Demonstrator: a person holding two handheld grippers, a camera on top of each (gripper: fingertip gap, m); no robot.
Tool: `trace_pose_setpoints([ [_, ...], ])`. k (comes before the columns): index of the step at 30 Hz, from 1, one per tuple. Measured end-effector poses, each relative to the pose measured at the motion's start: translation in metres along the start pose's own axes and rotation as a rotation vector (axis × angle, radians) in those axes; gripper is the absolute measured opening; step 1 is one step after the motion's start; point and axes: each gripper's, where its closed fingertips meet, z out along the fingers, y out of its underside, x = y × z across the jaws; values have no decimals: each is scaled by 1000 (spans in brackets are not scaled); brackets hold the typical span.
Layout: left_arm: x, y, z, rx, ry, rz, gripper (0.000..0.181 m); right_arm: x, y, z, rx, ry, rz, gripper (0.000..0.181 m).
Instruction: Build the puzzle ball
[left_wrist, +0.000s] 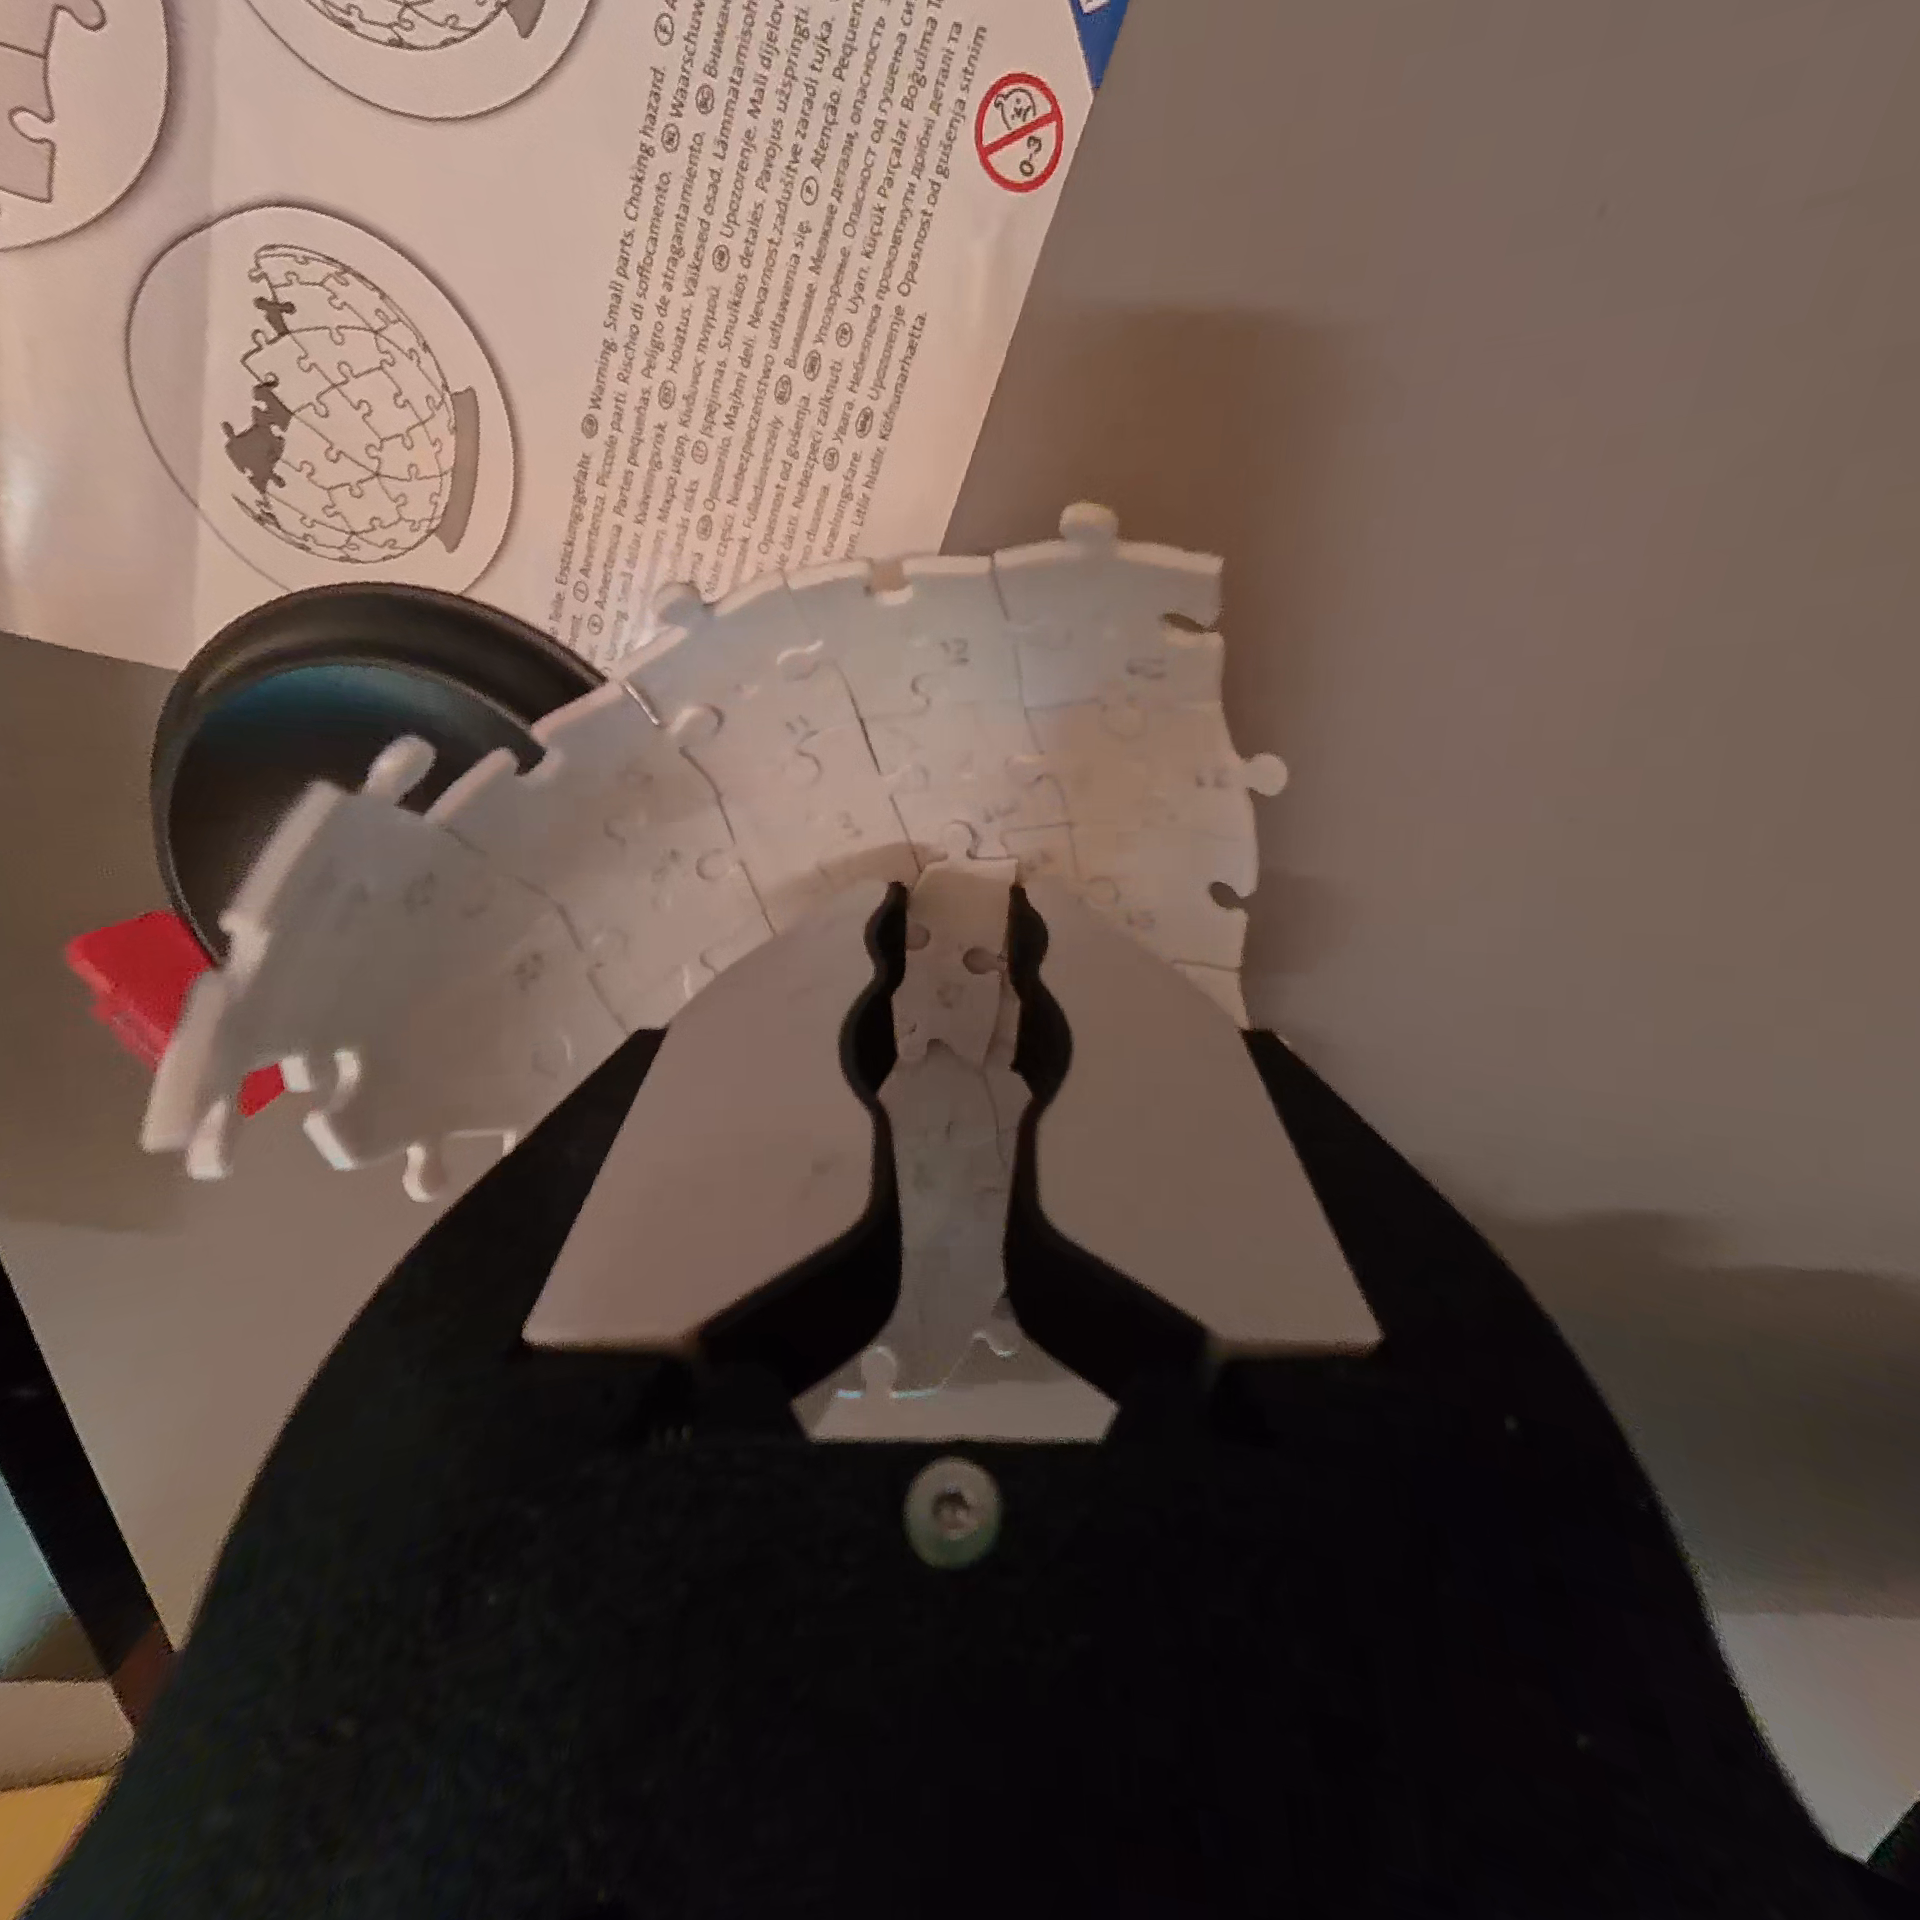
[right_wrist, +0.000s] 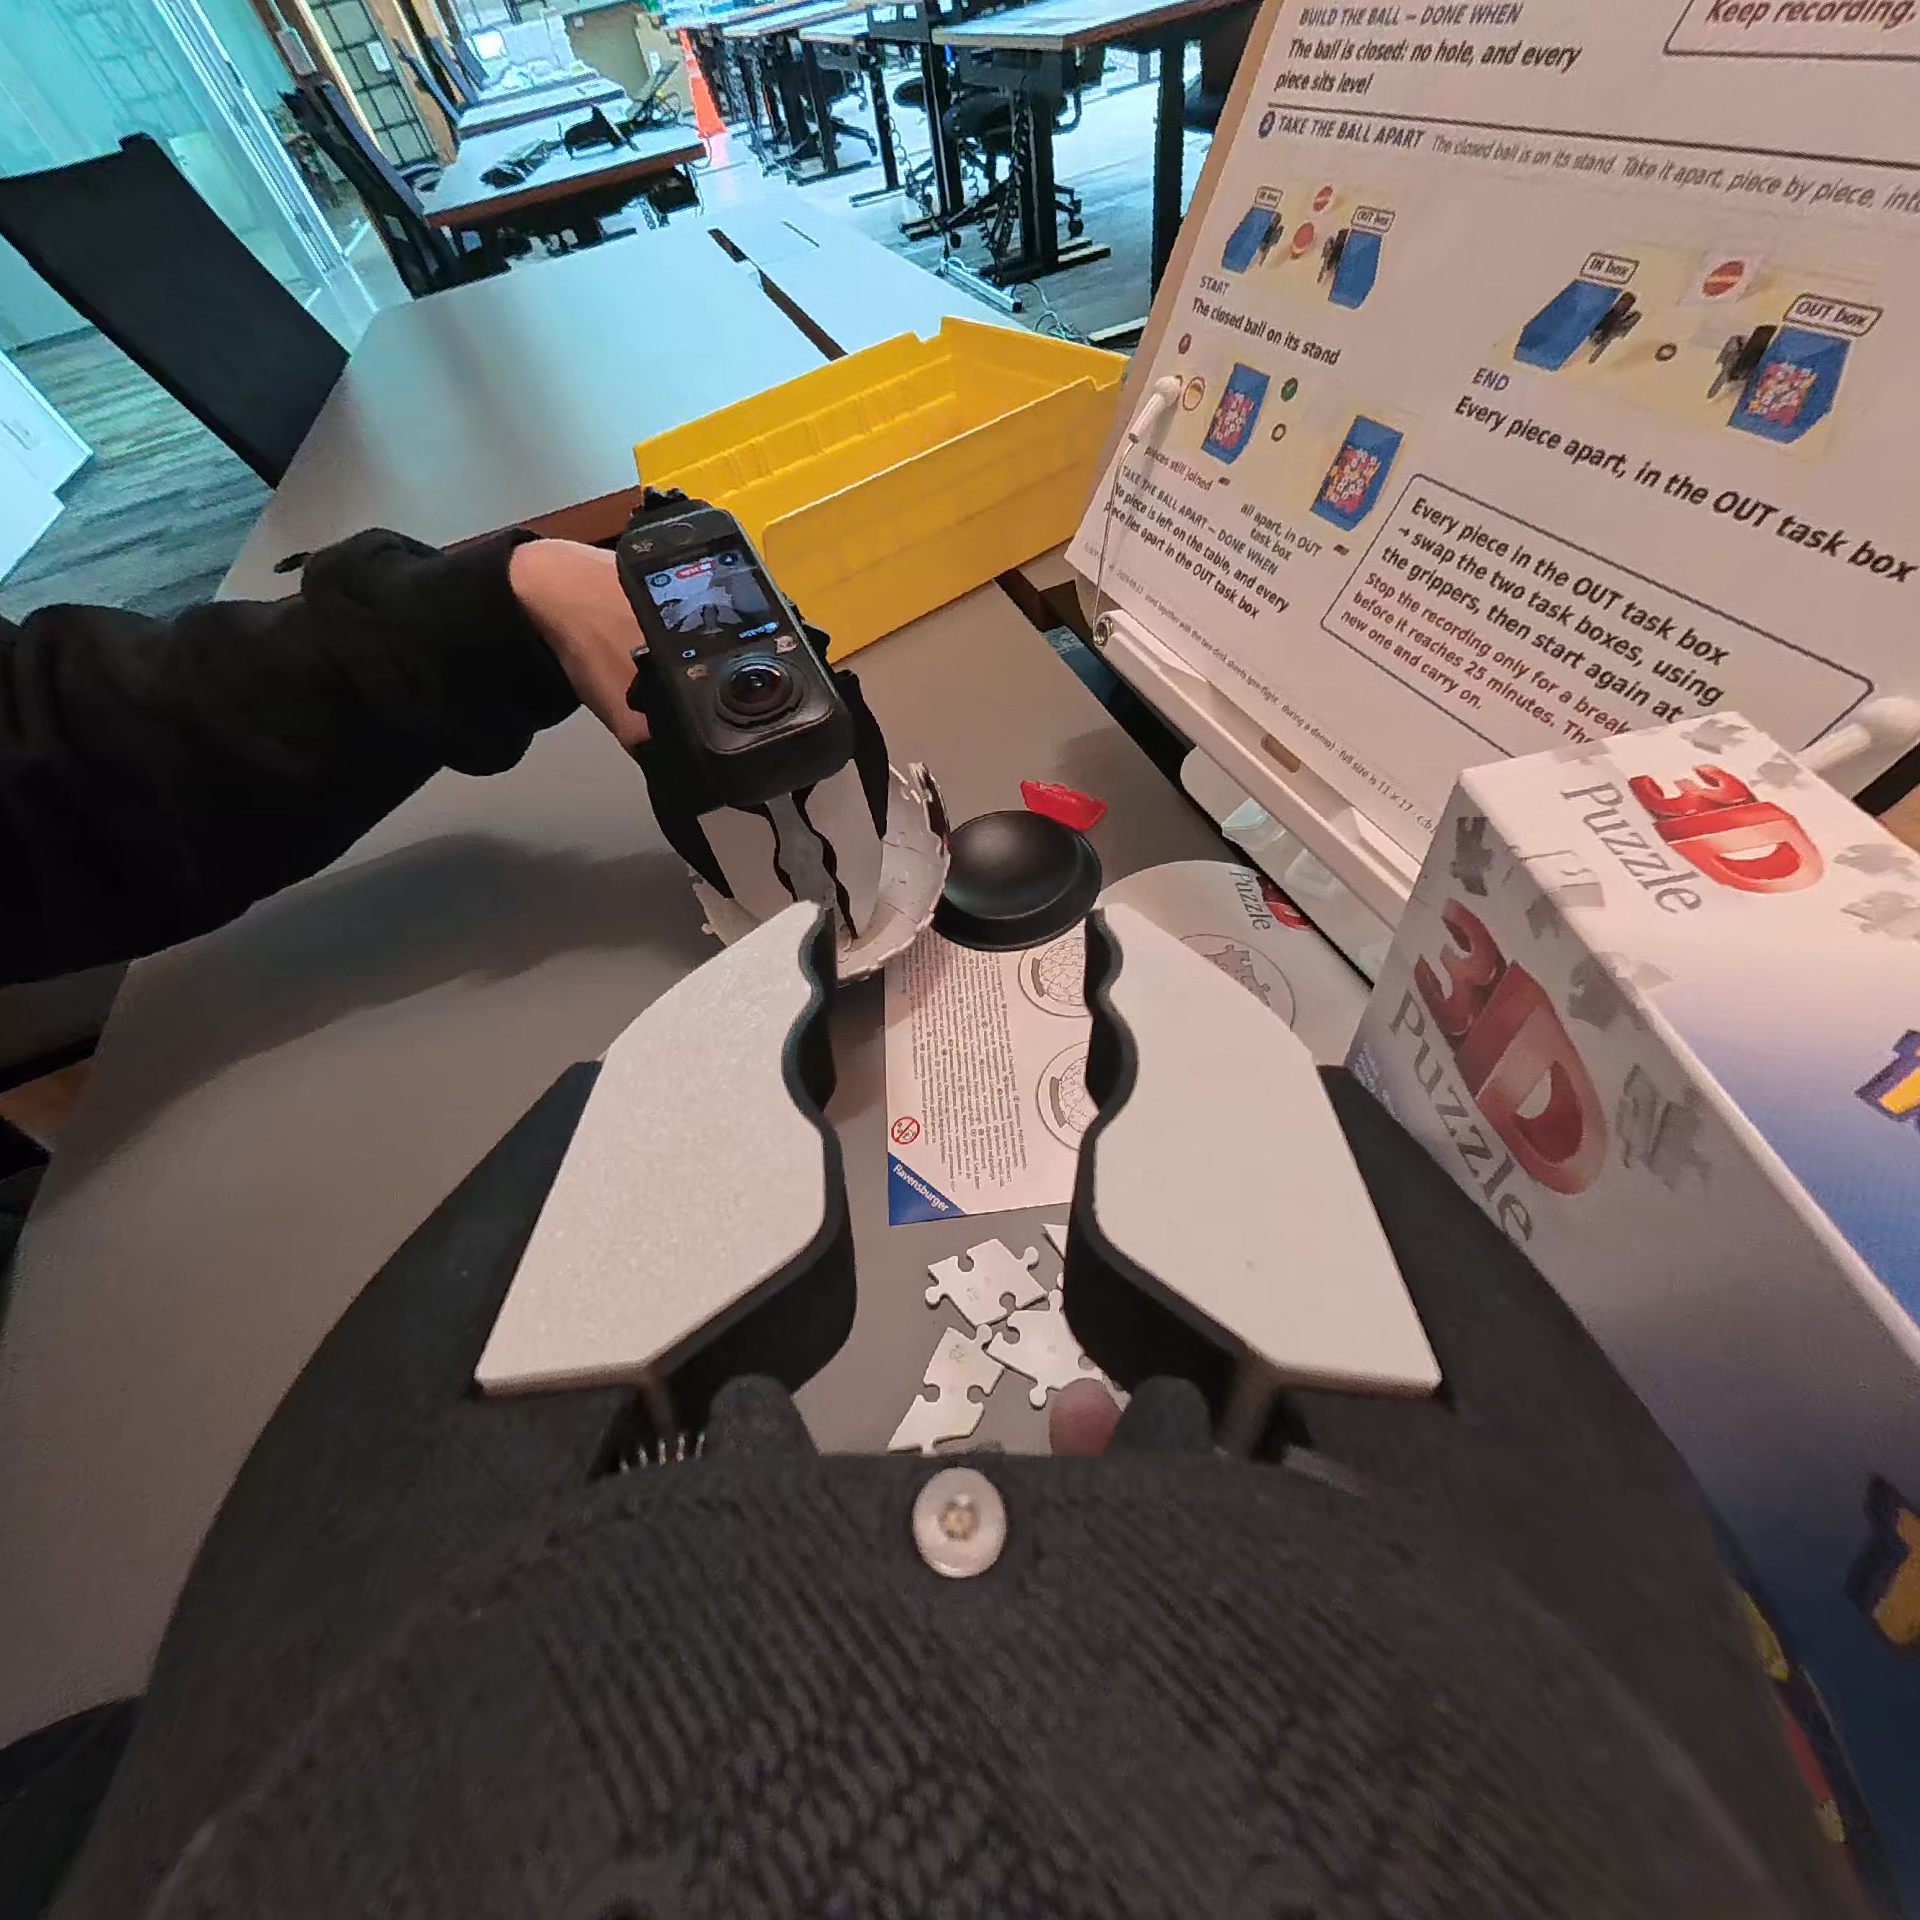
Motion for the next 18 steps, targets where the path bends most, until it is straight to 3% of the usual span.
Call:
trace_pose_setpoints([
  [14,-3,-7,-15,104,-37,-49,17,-11,0,21,-35,-42,-25,45],
  [18,-11,-11,-37,194,-126,-82,0,-17,1,42,-67,-66,-11,45],
])
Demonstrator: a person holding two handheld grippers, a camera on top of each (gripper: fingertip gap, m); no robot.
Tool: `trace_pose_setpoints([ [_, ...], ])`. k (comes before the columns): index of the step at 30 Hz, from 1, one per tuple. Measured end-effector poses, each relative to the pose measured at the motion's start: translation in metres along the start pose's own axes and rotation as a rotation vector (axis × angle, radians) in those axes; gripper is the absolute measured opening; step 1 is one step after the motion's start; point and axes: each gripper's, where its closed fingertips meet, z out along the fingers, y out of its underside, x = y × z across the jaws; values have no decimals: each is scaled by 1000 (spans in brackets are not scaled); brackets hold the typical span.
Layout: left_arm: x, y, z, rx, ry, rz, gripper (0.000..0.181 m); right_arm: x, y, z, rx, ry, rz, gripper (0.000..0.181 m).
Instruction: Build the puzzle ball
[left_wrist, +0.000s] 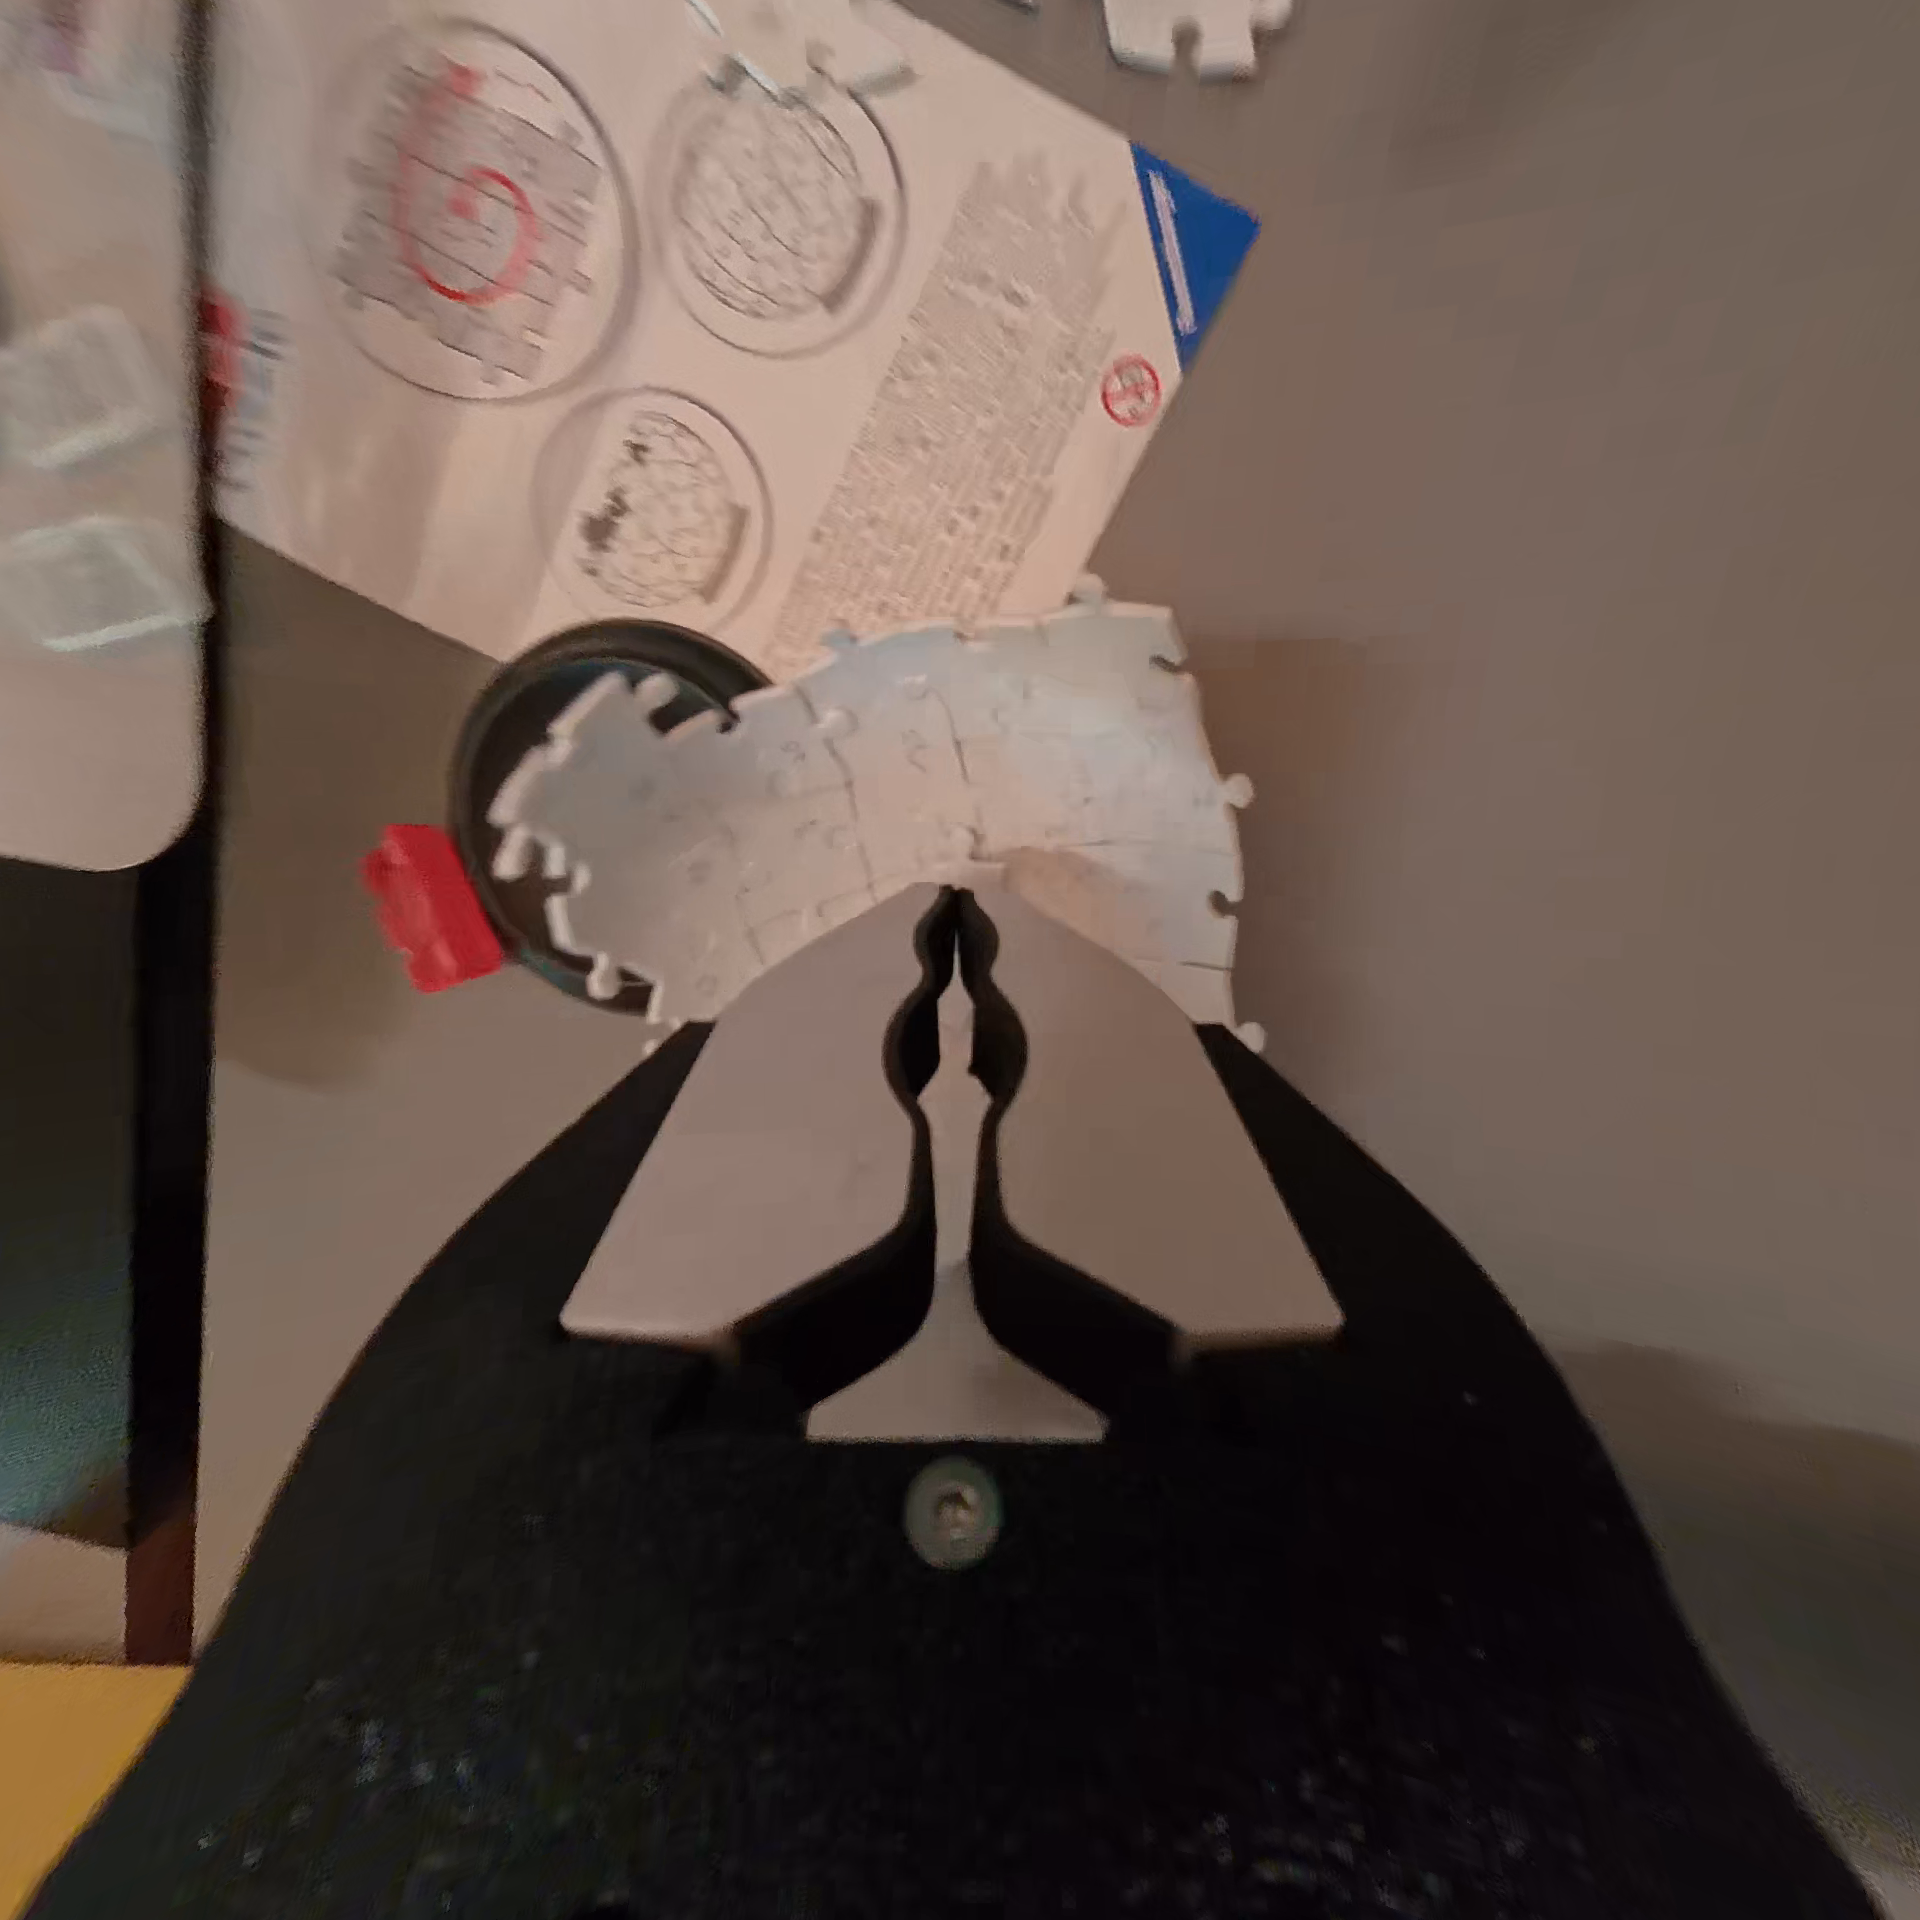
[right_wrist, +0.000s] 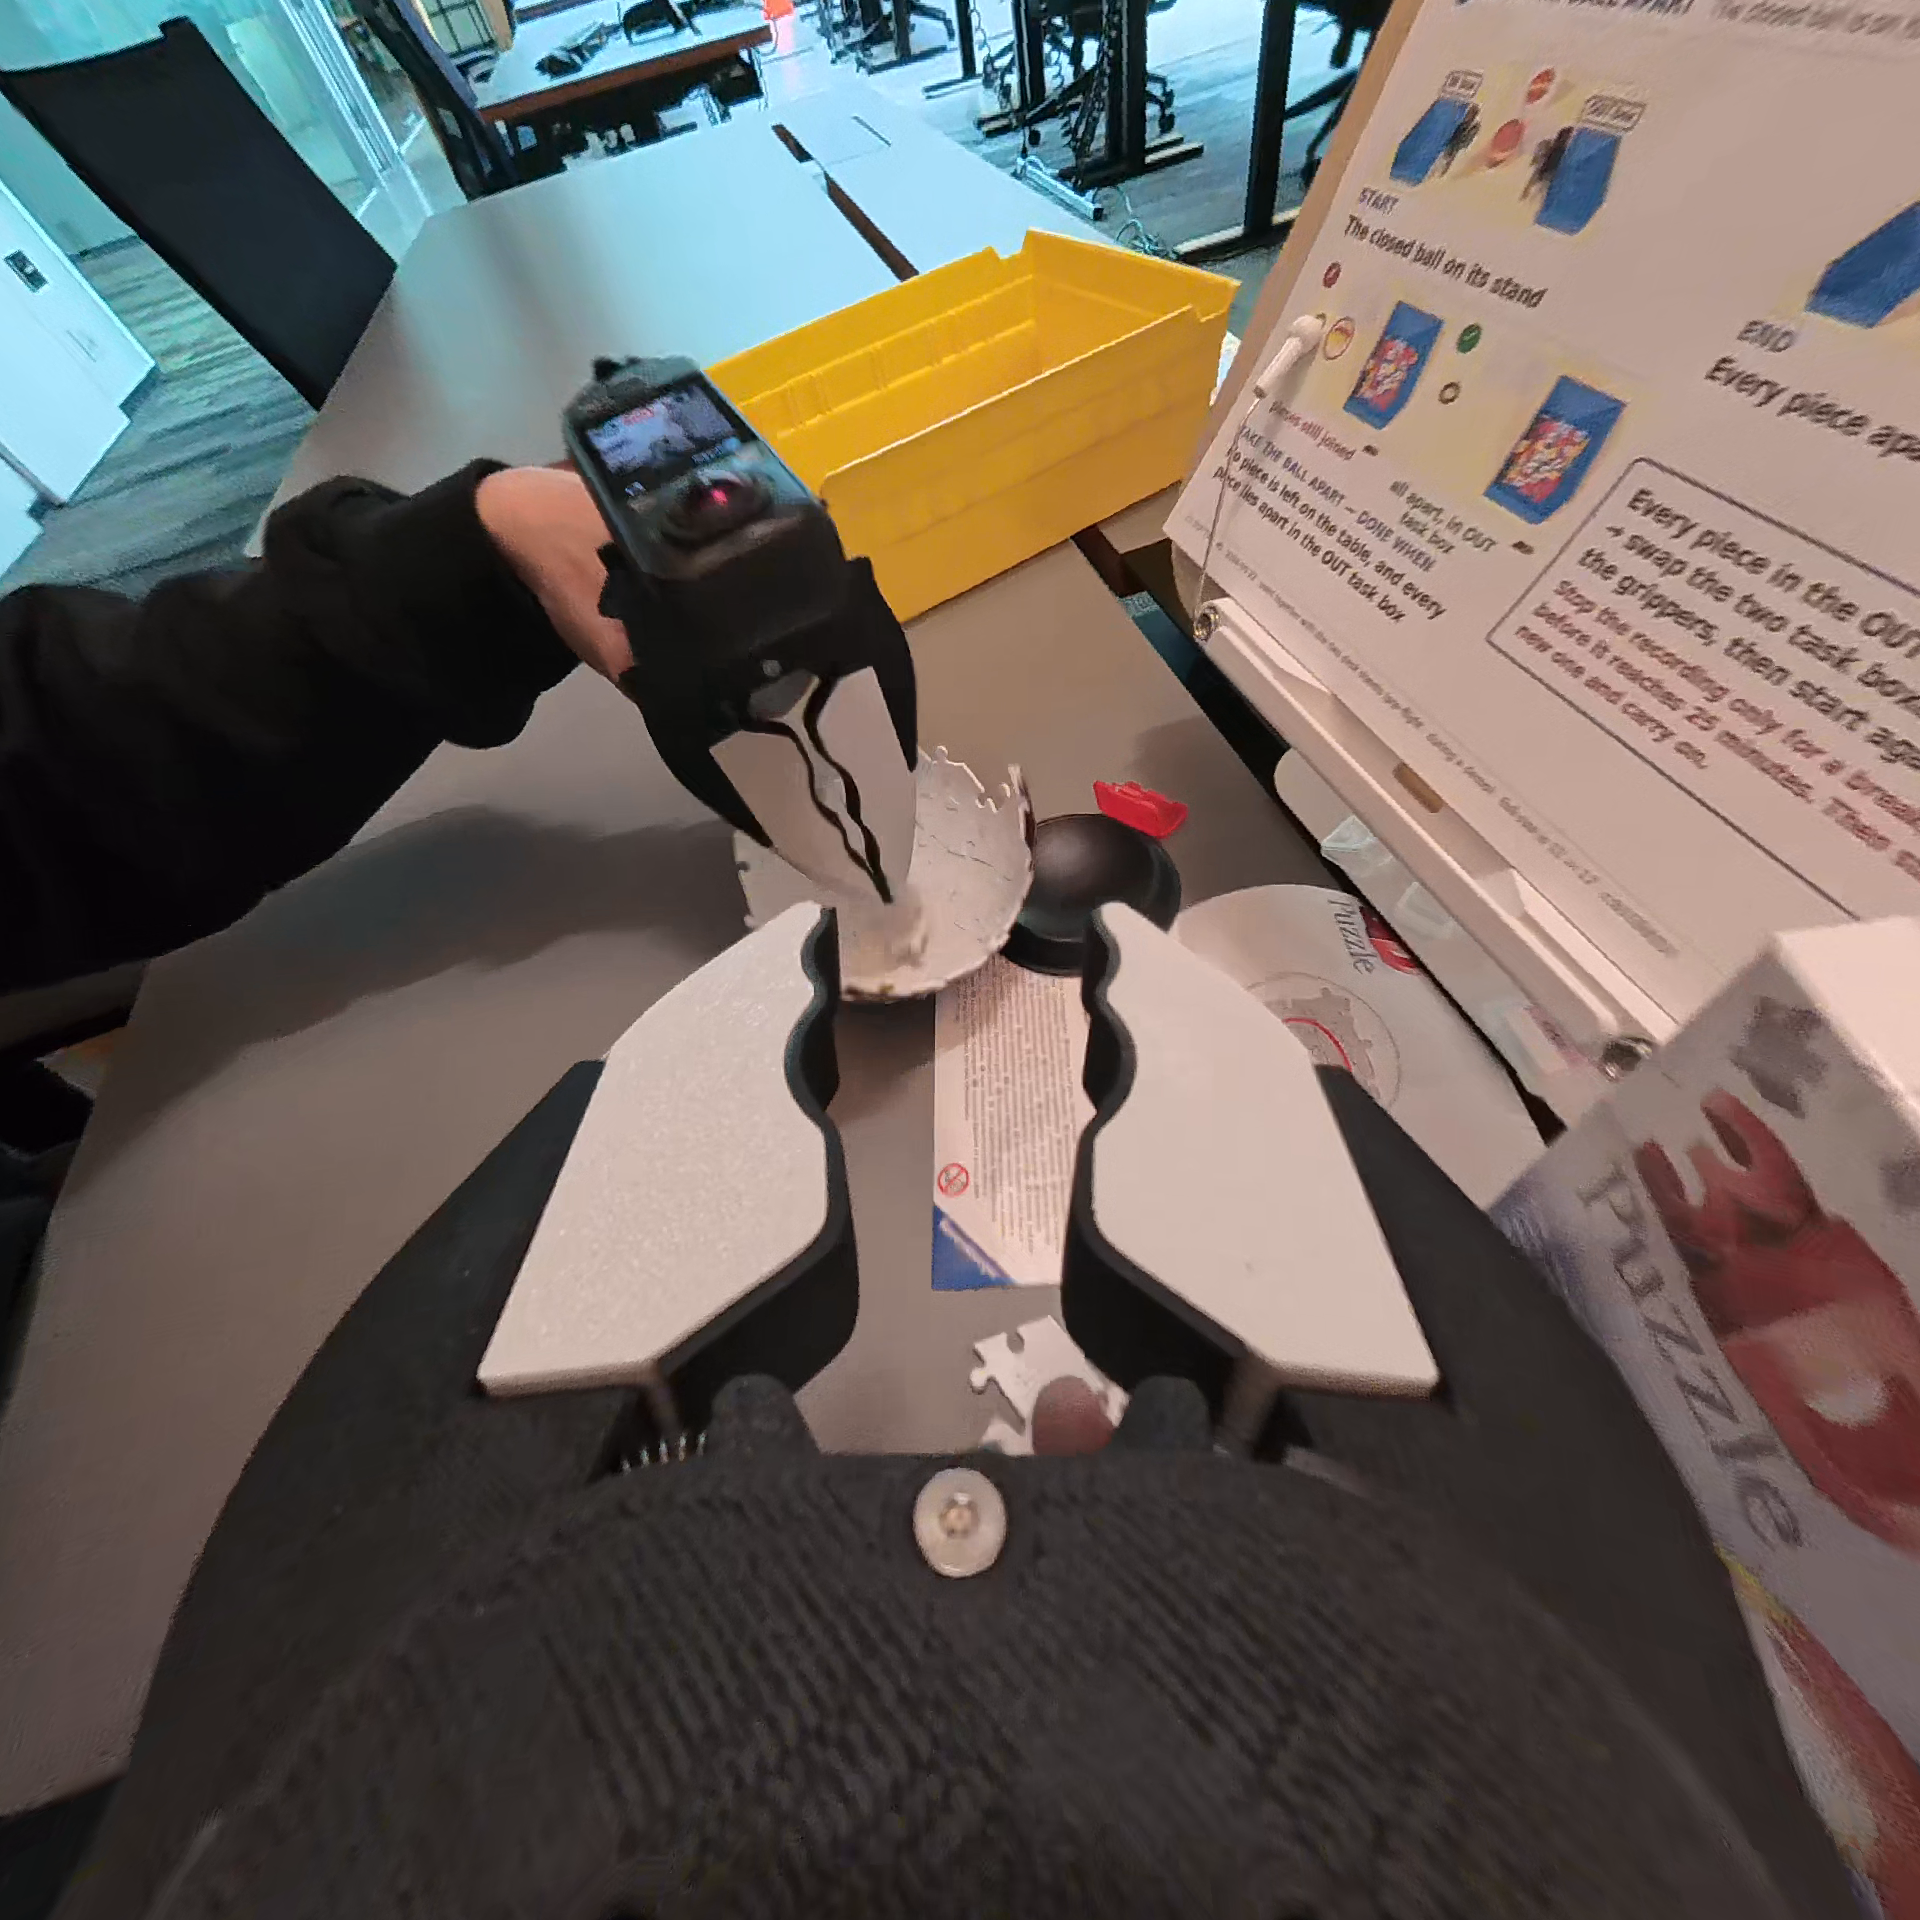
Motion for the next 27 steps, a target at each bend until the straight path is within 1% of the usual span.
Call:
trace_pose_setpoints([
  [2,-4,-8,-12,72,-45,-32,0,-2,-6,15,28,-18,17,43],
  [3,-5,-9,-15,84,-59,-37,0,-4,-6,24,31,-42,40,42],
  [4,-5,-7,-17,77,-74,-33,0,-8,-2,32,4,-75,61,42],
  [5,-5,-4,-16,57,-81,-23,2,-11,4,39,-40,-95,69,42],
  [7,-2,5,-9,-10,-70,-2,15,-12,13,46,-104,-89,38,42],
  [10,-4,14,5,-120,-67,30,32,-13,16,49,-131,-77,-5,43],
  [13,-5,15,19,-153,-41,79,28,-12,16,47,-120,-76,1,42],
  [17,-4,18,32,-178,6,82,27,-5,19,41,-120,-52,6,43],
  [20,-3,17,34,-160,32,69,25,0,19,38,-107,-46,26,43],
  [23,1,18,34,-161,53,59,17,2,20,37,-103,-43,35,43],
  [27,1,19,34,-158,30,64,17,3,21,36,-106,-41,30,43],
])
